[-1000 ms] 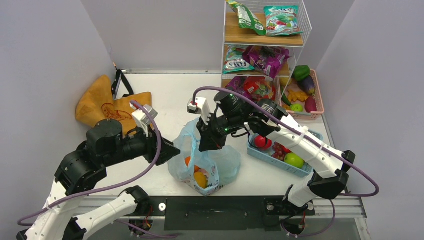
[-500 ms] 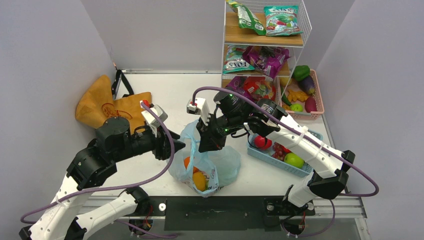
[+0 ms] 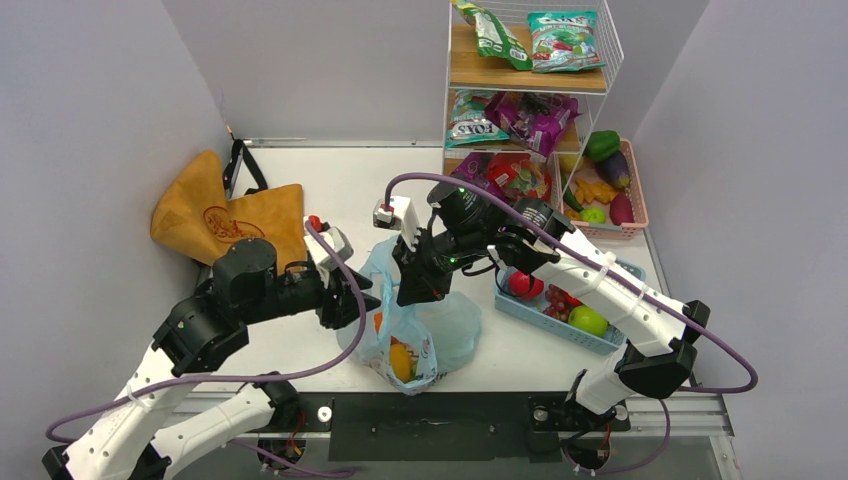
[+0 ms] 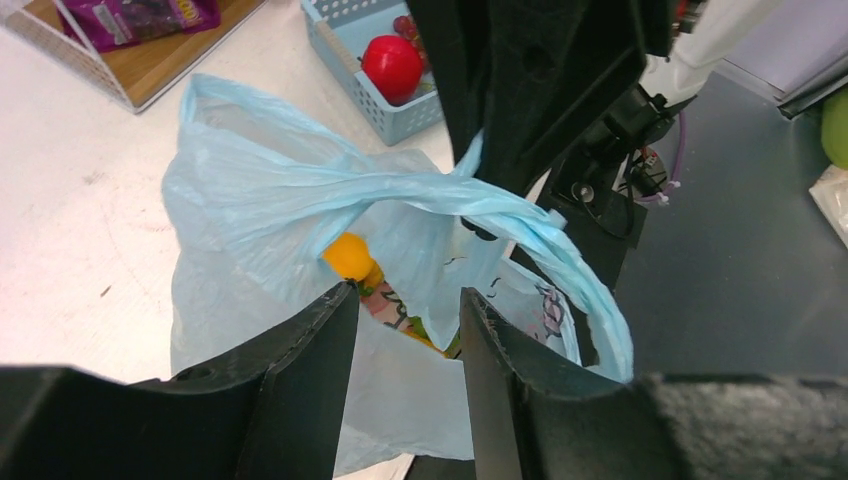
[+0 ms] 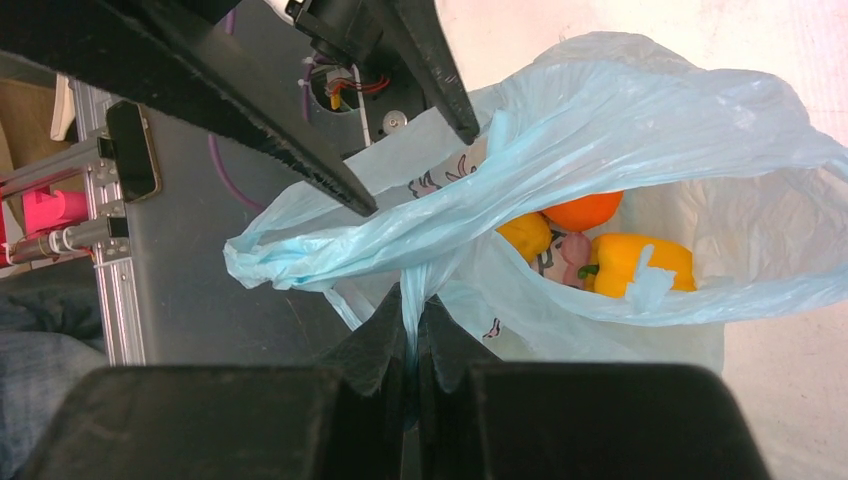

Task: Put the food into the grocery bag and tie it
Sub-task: Tie the grocery bag at the center of the board.

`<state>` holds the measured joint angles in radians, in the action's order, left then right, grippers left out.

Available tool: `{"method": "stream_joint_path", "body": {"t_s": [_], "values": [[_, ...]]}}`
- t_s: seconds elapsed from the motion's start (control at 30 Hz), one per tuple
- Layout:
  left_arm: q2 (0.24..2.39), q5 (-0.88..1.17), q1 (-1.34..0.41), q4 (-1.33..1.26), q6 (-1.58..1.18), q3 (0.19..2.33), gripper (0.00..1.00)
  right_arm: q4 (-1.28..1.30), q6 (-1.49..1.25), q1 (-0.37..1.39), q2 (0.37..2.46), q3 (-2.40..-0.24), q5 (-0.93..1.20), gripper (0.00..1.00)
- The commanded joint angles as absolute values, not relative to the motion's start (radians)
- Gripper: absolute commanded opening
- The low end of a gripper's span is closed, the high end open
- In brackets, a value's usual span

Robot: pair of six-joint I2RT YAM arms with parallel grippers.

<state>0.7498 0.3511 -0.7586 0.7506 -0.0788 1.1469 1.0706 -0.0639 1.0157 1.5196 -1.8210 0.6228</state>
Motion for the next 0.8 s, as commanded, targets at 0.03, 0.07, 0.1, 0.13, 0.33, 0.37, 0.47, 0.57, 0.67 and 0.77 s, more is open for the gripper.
{"method": "stream_joint_path", "body": {"t_s": [0.03, 0.07, 0.1, 0.13, 0.33, 0.37, 0.47, 0.57, 0.67, 0.77], "values": [[0.721, 0.436, -0.78, 0.637, -0.056, 1.133, 0.4, 1.034, -0.057, 1.022, 1.526, -1.843, 0.642, 0.0], [0.717, 0.439, -0.783, 0.635, -0.057, 1.134, 0.4, 1.034, -0.058, 1.022, 1.525, -1.842, 0.641, 0.0], [0.709, 0.44, -0.789, 0.635, -0.059, 1.136, 0.4, 1.034, -0.058, 1.022, 1.526, -1.842, 0.641, 0.0], [0.705, 0.438, -0.789, 0.638, -0.059, 1.141, 0.41, 1.035, -0.058, 1.022, 1.524, -1.841, 0.641, 0.0], [0.699, 0.427, -0.792, 0.669, -0.055, 1.132, 0.43, 1.035, -0.059, 1.021, 1.524, -1.844, 0.643, 0.0], [0.698, 0.428, -0.792, 0.664, -0.059, 1.12, 0.43, 1.035, -0.058, 1.021, 1.525, -1.844, 0.644, 0.0], [0.706, 0.434, -0.795, 0.644, -0.062, 1.105, 0.43, 1.033, -0.061, 1.021, 1.526, -1.843, 0.645, 0.0], [0.726, 0.428, -0.799, 0.631, -0.059, 1.097, 0.43, 1.033, -0.064, 1.023, 1.53, -1.842, 0.657, 0.0], [0.737, 0.42, -0.804, 0.613, -0.056, 1.094, 0.43, 1.031, -0.067, 1.028, 1.528, -1.841, 0.659, 0.0], [0.735, 0.412, -0.805, 0.591, -0.059, 1.086, 0.43, 1.029, -0.069, 1.03, 1.525, -1.839, 0.662, 0.0]]}}
